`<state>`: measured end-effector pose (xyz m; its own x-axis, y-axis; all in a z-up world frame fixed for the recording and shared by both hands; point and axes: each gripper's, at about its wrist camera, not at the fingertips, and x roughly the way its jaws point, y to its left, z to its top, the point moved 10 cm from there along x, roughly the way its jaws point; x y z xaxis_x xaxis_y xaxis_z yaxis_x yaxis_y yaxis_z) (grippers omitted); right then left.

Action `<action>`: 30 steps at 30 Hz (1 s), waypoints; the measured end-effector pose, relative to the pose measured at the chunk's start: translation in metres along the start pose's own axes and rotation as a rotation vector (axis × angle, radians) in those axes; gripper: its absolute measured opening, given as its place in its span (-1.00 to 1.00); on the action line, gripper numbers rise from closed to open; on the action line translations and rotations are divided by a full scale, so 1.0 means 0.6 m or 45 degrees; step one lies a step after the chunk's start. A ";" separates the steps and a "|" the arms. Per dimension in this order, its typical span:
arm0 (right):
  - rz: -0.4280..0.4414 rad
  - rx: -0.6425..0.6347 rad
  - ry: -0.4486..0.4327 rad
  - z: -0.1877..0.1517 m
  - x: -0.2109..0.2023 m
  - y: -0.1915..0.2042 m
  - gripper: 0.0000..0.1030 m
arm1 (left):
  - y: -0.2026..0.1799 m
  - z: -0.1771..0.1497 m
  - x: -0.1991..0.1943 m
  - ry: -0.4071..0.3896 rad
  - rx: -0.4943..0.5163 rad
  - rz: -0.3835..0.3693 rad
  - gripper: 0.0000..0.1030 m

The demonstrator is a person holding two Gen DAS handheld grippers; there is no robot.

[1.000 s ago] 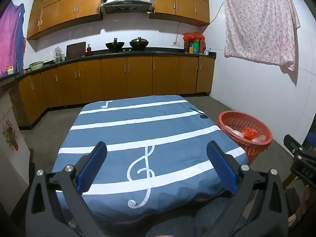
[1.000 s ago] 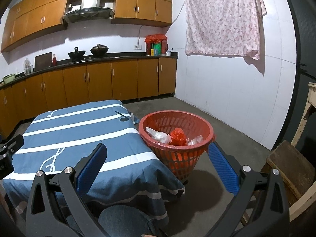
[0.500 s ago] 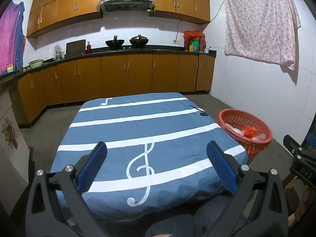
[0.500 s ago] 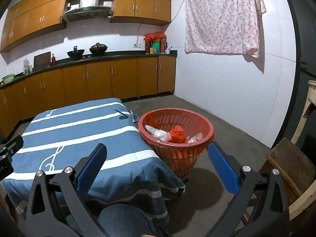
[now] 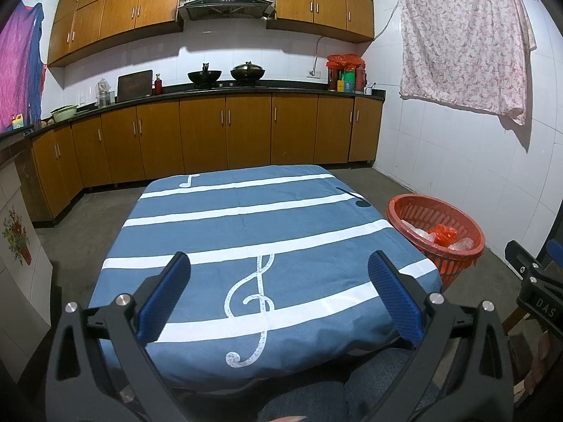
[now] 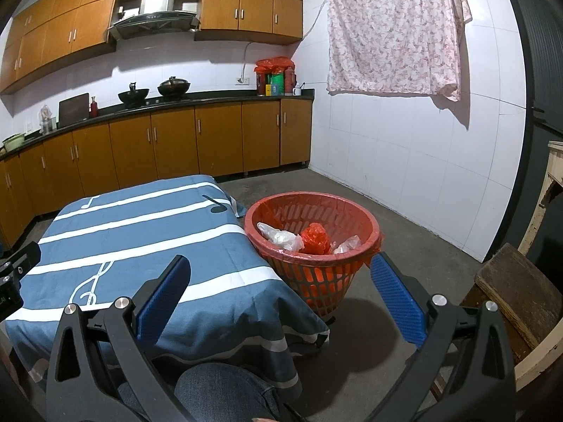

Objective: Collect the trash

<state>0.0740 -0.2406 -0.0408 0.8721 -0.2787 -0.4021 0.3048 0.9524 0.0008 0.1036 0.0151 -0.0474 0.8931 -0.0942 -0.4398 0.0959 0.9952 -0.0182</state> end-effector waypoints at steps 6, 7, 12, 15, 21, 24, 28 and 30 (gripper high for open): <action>0.001 0.000 0.001 0.000 0.000 0.000 0.97 | 0.000 0.000 0.000 0.001 0.000 0.000 0.92; 0.000 0.000 0.000 0.000 0.000 0.000 0.97 | 0.001 0.000 0.000 0.001 0.001 0.000 0.92; 0.000 -0.001 0.000 0.000 0.000 0.001 0.97 | 0.000 0.000 0.000 0.001 0.000 0.000 0.92; 0.000 0.000 0.000 0.000 0.000 0.001 0.97 | 0.000 0.000 0.000 0.001 0.000 0.001 0.92; 0.000 0.002 0.001 0.000 0.000 0.001 0.97 | 0.000 0.000 0.001 0.002 0.000 0.002 0.92; 0.001 0.000 0.000 0.000 0.000 0.001 0.97 | 0.001 -0.002 0.001 0.000 0.001 0.010 0.92; 0.001 0.000 0.001 0.000 0.000 0.001 0.97 | 0.002 -0.003 0.003 0.002 -0.001 0.010 0.92; 0.000 0.001 0.001 0.000 0.000 0.001 0.97 | 0.002 -0.006 0.003 0.004 -0.002 0.011 0.92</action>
<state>0.0740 -0.2399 -0.0409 0.8719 -0.2786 -0.4027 0.3049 0.9524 0.0012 0.1038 0.0159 -0.0515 0.8925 -0.0853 -0.4429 0.0874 0.9960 -0.0156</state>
